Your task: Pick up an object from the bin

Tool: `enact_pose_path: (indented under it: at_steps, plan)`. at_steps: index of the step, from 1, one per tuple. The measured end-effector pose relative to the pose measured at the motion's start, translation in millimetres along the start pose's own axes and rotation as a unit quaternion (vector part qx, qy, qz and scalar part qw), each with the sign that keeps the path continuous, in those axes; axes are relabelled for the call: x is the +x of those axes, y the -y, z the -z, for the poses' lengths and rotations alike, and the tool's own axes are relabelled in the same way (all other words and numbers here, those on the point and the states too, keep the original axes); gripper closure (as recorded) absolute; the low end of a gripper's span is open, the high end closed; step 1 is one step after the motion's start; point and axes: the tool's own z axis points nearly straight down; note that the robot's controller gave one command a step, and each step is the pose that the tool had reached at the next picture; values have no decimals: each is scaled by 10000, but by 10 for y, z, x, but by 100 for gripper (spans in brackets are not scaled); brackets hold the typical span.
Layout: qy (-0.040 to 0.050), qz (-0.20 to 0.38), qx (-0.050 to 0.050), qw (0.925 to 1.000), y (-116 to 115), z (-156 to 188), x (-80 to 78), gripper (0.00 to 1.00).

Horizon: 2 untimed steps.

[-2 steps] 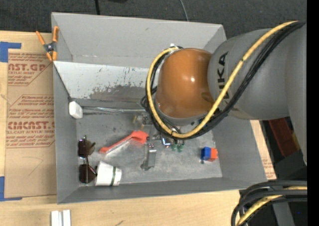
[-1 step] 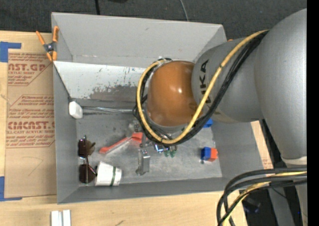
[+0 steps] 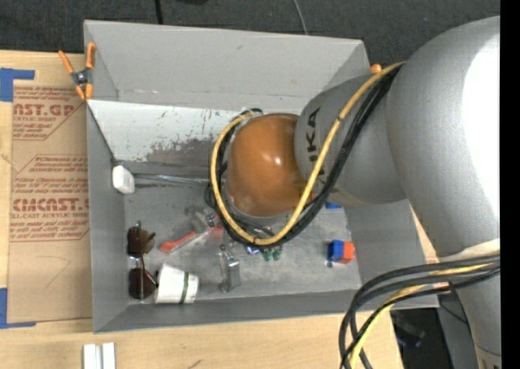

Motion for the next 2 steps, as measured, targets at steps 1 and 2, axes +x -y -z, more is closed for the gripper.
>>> enact_pose_path:
  at_steps: [1,2]
  plan:
    - [82,-1354,-22,9908,-74,-155,-333,100]
    - [82,-1356,-22,9907,-74,-155,-333,100]
